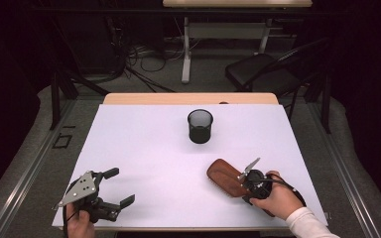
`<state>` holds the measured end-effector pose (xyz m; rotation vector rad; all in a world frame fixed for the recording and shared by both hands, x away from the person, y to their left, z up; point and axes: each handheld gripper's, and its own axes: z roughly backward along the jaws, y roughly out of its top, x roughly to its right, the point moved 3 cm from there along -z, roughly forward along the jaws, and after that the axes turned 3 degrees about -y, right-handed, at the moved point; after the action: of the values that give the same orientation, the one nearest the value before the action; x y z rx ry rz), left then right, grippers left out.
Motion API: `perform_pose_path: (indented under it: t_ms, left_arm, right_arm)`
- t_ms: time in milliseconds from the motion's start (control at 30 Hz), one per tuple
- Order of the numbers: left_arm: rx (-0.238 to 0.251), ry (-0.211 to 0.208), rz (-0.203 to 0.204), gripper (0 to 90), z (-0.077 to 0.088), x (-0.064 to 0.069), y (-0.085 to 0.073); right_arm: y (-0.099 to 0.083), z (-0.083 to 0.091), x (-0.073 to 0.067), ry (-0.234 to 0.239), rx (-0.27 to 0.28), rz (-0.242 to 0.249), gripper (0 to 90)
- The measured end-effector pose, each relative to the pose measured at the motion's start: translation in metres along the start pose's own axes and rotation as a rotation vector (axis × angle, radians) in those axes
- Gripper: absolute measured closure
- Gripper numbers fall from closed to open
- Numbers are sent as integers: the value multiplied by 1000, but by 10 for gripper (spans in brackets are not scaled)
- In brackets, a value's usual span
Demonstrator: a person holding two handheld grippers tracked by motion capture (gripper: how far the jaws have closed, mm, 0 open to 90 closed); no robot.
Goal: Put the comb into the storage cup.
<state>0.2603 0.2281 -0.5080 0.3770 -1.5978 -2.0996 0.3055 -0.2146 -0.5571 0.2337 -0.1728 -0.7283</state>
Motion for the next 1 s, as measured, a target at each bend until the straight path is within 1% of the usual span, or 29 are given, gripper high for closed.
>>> perform_pose_path:
  t_ms: [67,100,133,233,400,500,700,867,1000]
  left_arm:
    - [0,0,0,3,0,0,0]
    - [0,0,0,3,0,0,0]
    - [0,0,0,2,0,0,0]
    - [0,0,0,2,0,0,0]
    - [0,0,1,2,0,0,0]
    - [0,-1,0,3,0,0,0]
    - [1,0,1,3,0,0,0]
    - [0,-1,0,3,0,0,0]
    - [0,0,1,3,0,0,0]
  right_arm:
    - [1,1,1,-1,-13,0,613]
    - [1,-2,0,2,26,-10,612]
    - [1,0,1,3,6,-8,610]
    - [2,-1,1,-1,7,-10,608]
    - [3,-1,0,11,4,-9,654]
    - [3,-1,0,12,1,1,660]
    - [3,-1,0,10,-3,0,668]
    - [4,-1,-1,-13,-7,9,667]
    - [4,0,-2,-43,-12,23,656]
